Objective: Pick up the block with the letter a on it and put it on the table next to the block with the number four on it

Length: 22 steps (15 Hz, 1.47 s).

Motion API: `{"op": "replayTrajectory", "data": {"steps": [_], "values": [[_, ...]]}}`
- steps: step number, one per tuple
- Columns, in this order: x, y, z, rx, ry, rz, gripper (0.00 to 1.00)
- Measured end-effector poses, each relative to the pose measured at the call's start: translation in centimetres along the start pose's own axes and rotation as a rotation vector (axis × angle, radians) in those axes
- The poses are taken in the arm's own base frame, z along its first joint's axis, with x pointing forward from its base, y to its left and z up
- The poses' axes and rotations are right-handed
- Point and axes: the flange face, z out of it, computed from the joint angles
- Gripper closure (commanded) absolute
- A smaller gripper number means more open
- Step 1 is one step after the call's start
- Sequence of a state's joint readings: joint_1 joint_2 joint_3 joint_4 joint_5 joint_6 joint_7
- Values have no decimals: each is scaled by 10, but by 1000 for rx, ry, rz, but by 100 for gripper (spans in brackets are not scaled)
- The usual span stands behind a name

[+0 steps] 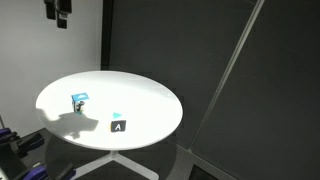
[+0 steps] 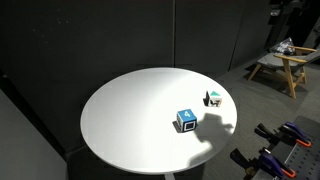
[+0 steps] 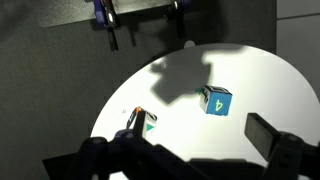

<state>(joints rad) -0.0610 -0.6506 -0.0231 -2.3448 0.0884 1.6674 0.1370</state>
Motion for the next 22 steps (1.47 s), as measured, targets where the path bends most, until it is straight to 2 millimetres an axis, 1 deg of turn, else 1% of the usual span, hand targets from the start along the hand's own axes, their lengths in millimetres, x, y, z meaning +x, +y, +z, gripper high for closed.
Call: {"op": "replayTrajectory", "data": {"steps": [4,7,11,15,18,22], "values": [[33,-7,-2,49,64,47,0],[63,-12,4,56,99,72,0],[106,-21,20,51,106,94,0],[144,-25,36,45,90,140,0],[169,-25,50,41,77,189,0],[200,-19,70,37,65,245,0]]}}
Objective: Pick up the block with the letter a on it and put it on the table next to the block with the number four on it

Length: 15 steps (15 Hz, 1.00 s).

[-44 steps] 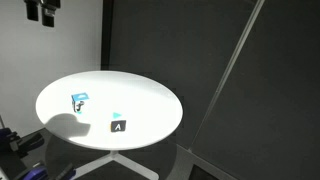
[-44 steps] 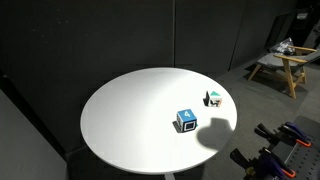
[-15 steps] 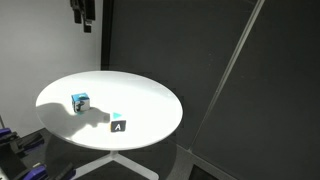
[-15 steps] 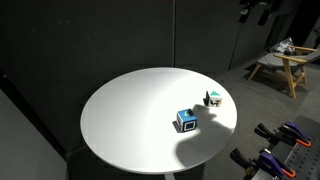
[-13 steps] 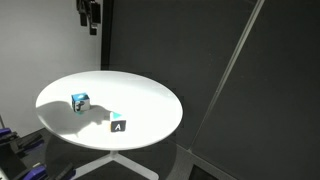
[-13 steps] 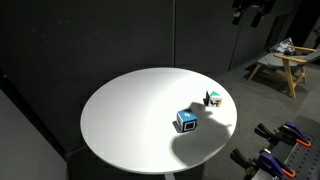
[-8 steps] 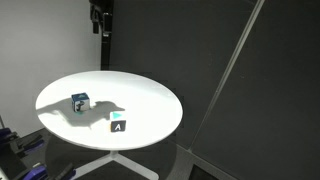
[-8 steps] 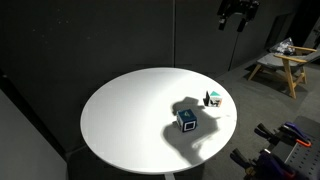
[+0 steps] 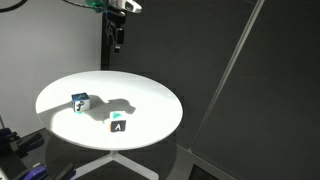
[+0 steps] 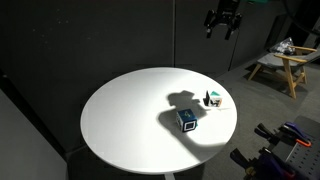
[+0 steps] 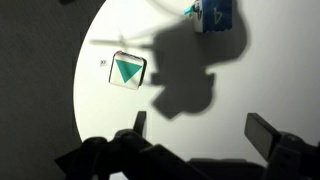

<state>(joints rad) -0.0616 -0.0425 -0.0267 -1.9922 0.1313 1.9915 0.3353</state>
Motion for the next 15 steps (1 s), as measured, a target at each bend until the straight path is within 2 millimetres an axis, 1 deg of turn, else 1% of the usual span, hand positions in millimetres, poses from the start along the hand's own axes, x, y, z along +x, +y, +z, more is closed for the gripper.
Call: {"op": "replayTrajectory", "data": {"steps": [5,8,11,15], "values": [[38,2,31,-13,-12,44,0],[56,4,49,-17,7,55,0],[67,7,65,-24,28,71,0],[72,13,83,-71,18,101,0]]}}
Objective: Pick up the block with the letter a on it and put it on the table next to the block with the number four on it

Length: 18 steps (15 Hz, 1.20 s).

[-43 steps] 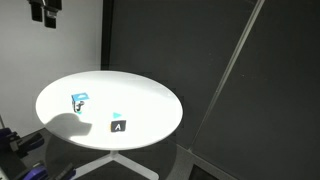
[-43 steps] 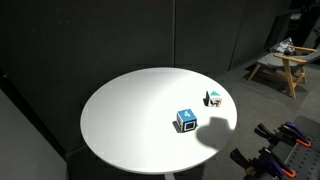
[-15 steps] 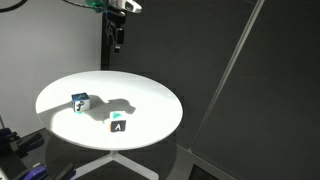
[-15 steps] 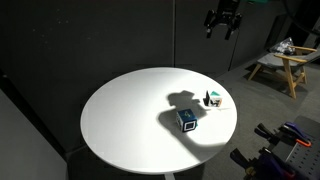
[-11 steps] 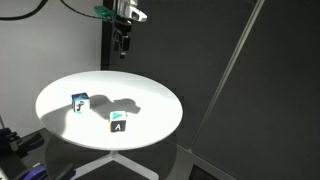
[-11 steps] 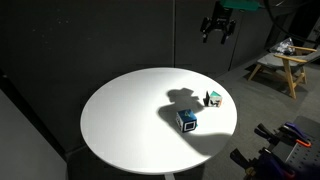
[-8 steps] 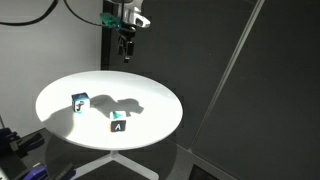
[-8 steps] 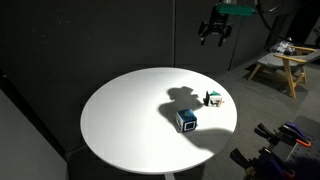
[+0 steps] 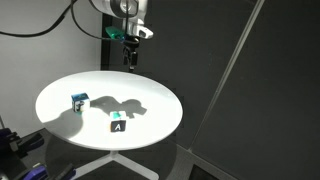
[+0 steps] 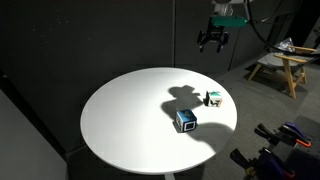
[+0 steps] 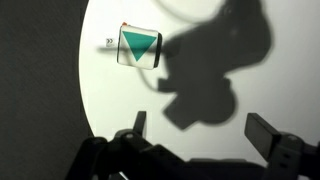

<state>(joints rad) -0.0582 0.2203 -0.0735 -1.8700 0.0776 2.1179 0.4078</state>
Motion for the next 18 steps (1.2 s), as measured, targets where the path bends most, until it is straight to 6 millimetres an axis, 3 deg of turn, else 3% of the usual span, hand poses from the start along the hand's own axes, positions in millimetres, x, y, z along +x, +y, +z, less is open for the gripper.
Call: {"op": "replayTrajectory", "data": {"steps": [6,18], "values": [[2,8,18,-60,-29,20,0],[3,8,18,-66,-37,23,0]]}}
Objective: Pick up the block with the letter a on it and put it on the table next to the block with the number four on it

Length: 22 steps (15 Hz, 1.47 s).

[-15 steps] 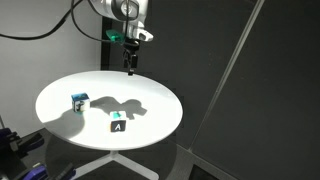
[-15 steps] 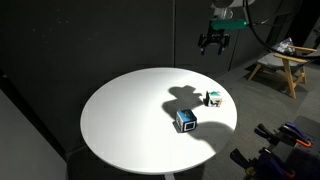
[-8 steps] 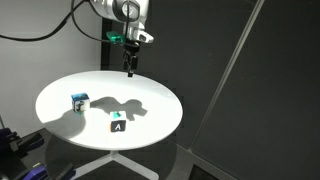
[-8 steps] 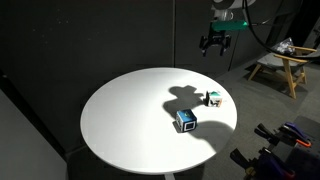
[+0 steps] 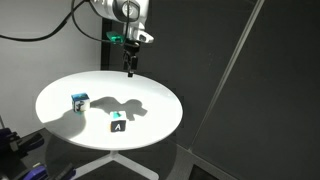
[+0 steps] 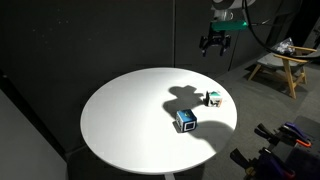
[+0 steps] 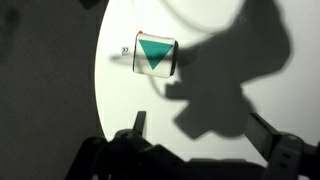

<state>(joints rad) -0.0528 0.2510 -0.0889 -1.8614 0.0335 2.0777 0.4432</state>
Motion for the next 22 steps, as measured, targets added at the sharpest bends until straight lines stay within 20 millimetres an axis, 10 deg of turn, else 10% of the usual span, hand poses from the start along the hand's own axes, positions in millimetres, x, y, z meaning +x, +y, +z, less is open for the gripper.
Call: {"op": "replayTrajectory", "data": {"steps": [22], "values": [[-15,23,97,-63,-18,123,0]]}}
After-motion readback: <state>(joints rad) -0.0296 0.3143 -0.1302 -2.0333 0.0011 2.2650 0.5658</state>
